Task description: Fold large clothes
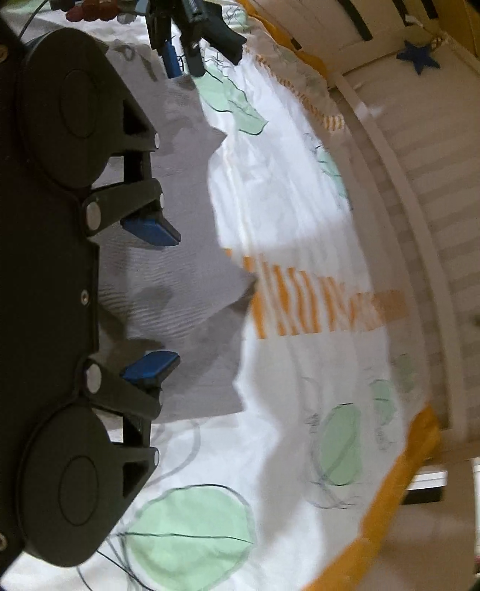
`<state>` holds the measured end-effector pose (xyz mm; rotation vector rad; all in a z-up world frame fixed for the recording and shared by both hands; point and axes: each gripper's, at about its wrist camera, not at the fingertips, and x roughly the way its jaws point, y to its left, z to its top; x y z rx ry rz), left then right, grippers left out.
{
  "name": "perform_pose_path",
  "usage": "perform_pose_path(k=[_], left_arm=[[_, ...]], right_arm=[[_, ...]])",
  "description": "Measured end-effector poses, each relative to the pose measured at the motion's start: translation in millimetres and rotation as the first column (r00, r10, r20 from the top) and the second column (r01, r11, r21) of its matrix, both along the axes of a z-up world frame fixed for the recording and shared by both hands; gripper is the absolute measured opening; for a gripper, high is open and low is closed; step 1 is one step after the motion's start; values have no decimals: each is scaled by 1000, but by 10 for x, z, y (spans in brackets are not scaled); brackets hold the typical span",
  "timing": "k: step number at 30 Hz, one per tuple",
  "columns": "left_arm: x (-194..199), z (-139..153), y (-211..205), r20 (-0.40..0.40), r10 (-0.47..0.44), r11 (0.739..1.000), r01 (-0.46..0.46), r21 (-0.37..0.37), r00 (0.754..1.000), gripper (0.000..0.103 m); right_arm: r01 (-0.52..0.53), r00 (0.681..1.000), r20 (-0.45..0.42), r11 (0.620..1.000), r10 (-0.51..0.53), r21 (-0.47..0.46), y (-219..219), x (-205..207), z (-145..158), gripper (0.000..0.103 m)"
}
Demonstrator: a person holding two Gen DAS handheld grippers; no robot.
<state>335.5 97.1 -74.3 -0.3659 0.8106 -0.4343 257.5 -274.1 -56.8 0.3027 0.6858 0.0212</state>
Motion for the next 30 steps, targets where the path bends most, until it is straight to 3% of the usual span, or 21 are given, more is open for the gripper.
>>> perform_pose_path(k=[2, 3, 10, 13, 15, 16, 18, 22, 25, 28, 30], left_arm=[[6, -82, -22, -22, 25, 993, -22, 118, 999, 69], [12, -137, -8, -28, 26, 990, -22, 140, 999, 69], [-30, -124, -88, -4, 5, 978, -5, 209, 1000, 70], [-55, -105, -41, -5, 12, 979, -10, 205, 1000, 70], [-103, -67, -8, 1, 17, 978, -17, 209, 1000, 70], [-109, -56, -1, 8, 21, 978, -23, 209, 1000, 70], [-133, 0, -9, 29, 24, 976, -30, 214, 999, 70], [-267, 189, -3, 104, 22, 975, -44, 217, 994, 72], [-476, 420, 26, 177, 6, 980, -41, 194, 984, 80], [-807, 699, 42, 276, -16, 978, -43, 205, 961, 86], [-1041, 867, 67, 337, -16, 979, -53, 195, 941, 92]], right_arm=[[-3, 1000, 30, 999, 5, -44, 68, -24, 51, 67], [-18, 999, 46, 996, 22, -83, 128, -41, 76, 67], [-250, 961, 40, 925, 272, -286, 775, -167, 44, 72], [-376, 920, -35, 855, 390, -358, 1087, -229, -101, 78], [-451, 889, -141, 775, 436, -442, 1286, -253, -293, 85], [-452, 885, -149, 739, 441, -499, 1361, -298, -377, 87], [-429, 889, -116, 716, 444, -551, 1403, -364, -413, 92], [-405, 906, -99, 778, 411, -480, 1254, -336, -359, 97], [-355, 929, -55, 844, 365, -403, 1064, -350, -279, 97], [-278, 957, 12, 923, 291, -267, 850, -385, -96, 97], [-228, 968, 59, 954, 243, -195, 720, -460, 55, 98]])
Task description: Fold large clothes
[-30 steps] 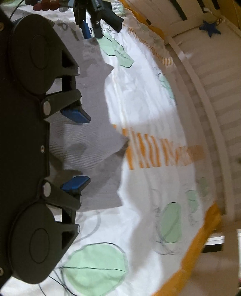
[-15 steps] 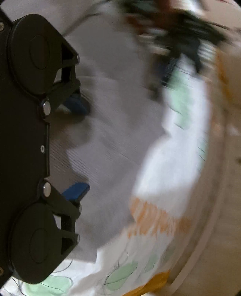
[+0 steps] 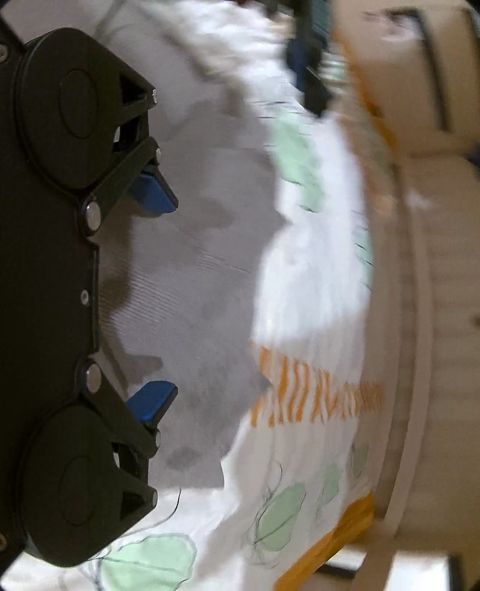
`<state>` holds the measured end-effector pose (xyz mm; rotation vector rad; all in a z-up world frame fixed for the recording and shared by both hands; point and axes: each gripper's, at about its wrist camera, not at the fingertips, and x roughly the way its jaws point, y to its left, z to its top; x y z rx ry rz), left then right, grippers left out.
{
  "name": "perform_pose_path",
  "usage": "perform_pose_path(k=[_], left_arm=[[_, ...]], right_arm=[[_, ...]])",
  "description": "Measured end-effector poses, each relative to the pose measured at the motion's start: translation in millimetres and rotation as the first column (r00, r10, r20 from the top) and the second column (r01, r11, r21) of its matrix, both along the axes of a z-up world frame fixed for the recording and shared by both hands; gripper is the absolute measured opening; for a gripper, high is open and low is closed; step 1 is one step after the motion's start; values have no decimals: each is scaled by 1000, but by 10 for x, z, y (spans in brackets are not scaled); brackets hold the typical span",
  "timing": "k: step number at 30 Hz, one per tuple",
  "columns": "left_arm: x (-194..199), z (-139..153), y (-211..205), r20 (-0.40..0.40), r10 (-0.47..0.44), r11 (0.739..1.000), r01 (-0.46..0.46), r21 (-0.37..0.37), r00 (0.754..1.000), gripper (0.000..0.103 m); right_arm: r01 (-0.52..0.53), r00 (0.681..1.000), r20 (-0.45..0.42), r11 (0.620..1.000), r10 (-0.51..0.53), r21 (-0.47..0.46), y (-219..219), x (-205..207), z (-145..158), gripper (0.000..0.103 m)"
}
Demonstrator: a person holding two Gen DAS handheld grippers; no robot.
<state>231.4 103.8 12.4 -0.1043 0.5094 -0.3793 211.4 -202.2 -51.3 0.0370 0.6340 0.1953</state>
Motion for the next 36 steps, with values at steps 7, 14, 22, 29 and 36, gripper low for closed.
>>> perform_pose_path(k=[7, 14, 22, 29, 36], left_arm=[[-898, 149, 202, 22, -52, 990, 55, -130, 998, 98], [-1458, -26, 354, -119, -68, 994, 58, -92, 991, 99], [-1765, -393, 594, -323, -68, 995, 42, -86, 944, 98], [-1831, -714, 659, -501, -69, 998, 56, -42, 863, 98], [-1798, -898, 553, -555, -89, 992, 121, 22, 827, 101]], right_arm=[[131, 990, 22, 968, -139, 216, -307, -574, 365, 102], [232, 972, -98, 928, -213, 290, -453, -1261, 361, 102], [287, 935, -294, 910, -198, 300, -471, -1849, 153, 102], [243, 911, -397, 923, -112, 297, -325, -2106, 71, 102], [192, 900, -433, 939, -52, 285, -252, -2212, -13, 102]])
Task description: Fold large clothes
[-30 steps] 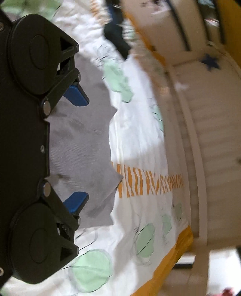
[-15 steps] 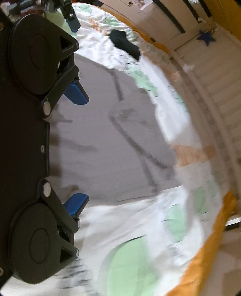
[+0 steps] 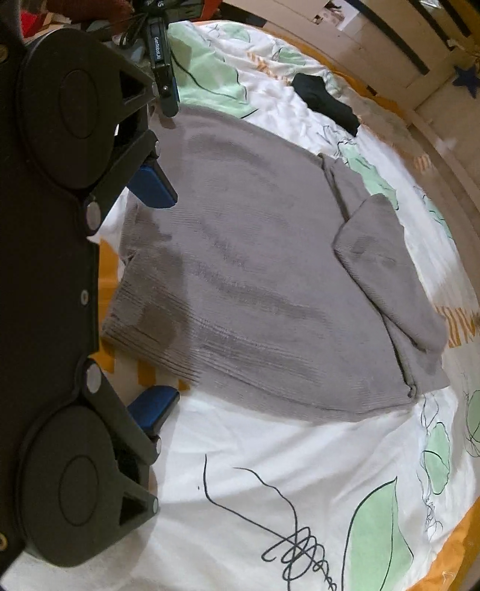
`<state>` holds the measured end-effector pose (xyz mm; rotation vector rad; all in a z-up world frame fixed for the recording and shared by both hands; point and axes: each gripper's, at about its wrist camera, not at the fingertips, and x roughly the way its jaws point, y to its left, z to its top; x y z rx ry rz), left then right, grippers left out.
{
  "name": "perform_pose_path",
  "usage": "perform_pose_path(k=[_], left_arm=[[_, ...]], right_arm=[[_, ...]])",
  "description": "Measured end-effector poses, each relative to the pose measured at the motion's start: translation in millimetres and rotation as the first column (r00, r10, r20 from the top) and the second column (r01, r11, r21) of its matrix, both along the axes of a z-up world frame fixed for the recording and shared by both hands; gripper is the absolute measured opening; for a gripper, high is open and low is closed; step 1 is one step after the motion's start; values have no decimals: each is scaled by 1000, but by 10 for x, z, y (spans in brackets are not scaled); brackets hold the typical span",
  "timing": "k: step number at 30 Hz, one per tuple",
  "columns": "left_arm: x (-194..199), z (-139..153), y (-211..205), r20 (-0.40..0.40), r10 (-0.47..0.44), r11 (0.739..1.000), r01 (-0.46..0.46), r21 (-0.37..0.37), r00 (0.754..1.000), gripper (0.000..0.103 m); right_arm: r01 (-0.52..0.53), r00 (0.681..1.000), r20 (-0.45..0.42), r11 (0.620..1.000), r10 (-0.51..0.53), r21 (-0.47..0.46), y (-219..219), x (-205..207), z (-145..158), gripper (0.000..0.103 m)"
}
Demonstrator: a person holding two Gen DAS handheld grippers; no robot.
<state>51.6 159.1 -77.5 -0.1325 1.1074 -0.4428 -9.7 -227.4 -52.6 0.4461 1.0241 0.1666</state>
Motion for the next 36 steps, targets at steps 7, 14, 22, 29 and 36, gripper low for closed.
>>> perform_pose_path(k=[7, 14, 22, 29, 36], left_arm=[[38, -88, -23, -10, -2, 1000, 2, -8, 1000, 102], [35, -85, -6, -20, 6, 1000, -6, -26, 1000, 102], [47, -47, 55, -8, 33, 997, -34, -76, 999, 67], [39, 128, 269, 43, 103, 971, -91, -223, 994, 6], [49, 101, 348, 13, 137, 962, -130, -242, 990, 6]], right_arm=[[-37, 998, -48, 999, 38, 18, 27, 107, -164, 103], [-29, 999, -40, 998, 32, 61, -46, 53, -97, 99], [47, 997, -62, 997, -43, 67, -217, -10, -79, 64], [83, 996, -49, 984, -76, 158, -316, -40, -69, 16], [209, 975, 29, 957, -219, 200, -812, -273, 145, 14]])
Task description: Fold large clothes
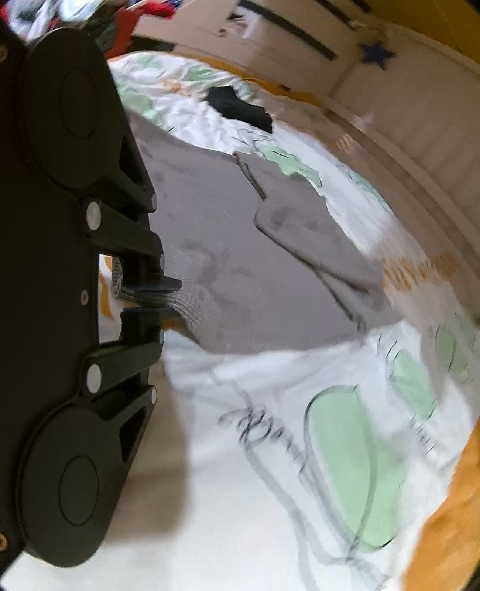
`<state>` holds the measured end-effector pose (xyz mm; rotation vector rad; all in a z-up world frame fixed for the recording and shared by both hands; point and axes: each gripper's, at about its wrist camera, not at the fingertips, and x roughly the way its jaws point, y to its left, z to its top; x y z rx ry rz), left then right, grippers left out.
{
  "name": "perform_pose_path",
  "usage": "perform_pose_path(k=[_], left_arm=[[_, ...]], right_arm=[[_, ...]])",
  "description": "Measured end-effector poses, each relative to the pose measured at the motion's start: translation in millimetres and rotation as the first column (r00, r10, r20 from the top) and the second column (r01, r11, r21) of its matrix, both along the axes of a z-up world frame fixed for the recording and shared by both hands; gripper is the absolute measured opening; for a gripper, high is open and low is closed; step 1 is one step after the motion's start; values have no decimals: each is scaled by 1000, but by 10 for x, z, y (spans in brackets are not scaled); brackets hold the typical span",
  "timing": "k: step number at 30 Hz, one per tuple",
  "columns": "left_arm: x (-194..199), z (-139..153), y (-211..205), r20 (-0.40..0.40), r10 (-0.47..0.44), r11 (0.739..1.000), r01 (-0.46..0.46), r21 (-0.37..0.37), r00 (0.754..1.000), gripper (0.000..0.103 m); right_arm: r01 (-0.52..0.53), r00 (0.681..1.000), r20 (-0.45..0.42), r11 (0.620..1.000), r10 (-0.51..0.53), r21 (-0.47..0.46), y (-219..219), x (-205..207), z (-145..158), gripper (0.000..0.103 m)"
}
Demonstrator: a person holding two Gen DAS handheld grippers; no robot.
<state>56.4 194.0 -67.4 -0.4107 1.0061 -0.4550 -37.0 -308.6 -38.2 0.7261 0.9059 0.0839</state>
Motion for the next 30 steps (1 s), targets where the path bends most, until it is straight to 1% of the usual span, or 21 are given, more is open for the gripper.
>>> perform_pose_path(k=[1, 2, 3, 4, 5, 7, 9, 12, 15, 18, 21, 24, 28, 30], left_arm=[[7, -27, -26, -10, -5, 1000, 5, 1, 1000, 6], [18, -21, -26, -6, -5, 1000, 5, -13, 1000, 6], [29, 8, -23, -1, 0, 999, 0, -33, 1000, 6], [50, 53, 14, 8, 10, 998, -9, -61, 1000, 6], [77, 109, 52, 16, 22, 995, -21, -94, 1000, 6], [149, 247, 107, 42, 42, 990, -36, -136, 998, 6], [262, 424, 156, 86, 68, 984, -53, -170, 994, 6], [507, 652, 180, 129, 108, 971, -76, -228, 986, 6], [771, 845, 121, 183, 135, 963, -85, -257, 974, 6], [1142, 974, -7, 222, 159, 958, -96, -268, 962, 6], [1528, 996, -126, 241, 184, 952, -112, -286, 953, 6], [1866, 926, -233, 249, 211, 948, -136, -289, 945, 6], [2229, 701, -407, 262, 234, 955, -171, -244, 936, 6], [2360, 555, -462, 256, 243, 956, -188, -223, 936, 6]], right_arm=[[-12, 1000, -2, 1000, 12, -18, 23, 2, -7, 14], [-38, 999, -7, 998, 37, -45, 84, 13, -3, 14], [-53, 999, -5, 998, 53, -31, 110, 32, -8, 14], [-59, 998, 2, 998, 59, 5, 116, 47, -18, 15], [-60, 998, 14, 997, 60, 47, 105, 66, -19, 15], [-52, 998, 46, 995, 48, 89, 92, 127, 8, 15], [-31, 996, 92, 991, 20, 127, 23, 222, 62, 15], [-9, 985, 172, 984, -23, 181, -110, 422, 204, 15], [4, 965, 256, 984, -50, 178, -175, 715, 386, 15], [18, 948, 309, 984, -73, 175, -206, 1073, 535, 15], [48, 935, 340, 986, -101, 161, -263, 1466, 593, 15], [89, 928, 347, 986, -134, 143, -310, 1874, 534, 15], [142, 931, 317, 979, -182, 144, -374, 2435, 294, 15], [157, 937, 297, 980, -186, 121, -383, 2675, 151, 15]])
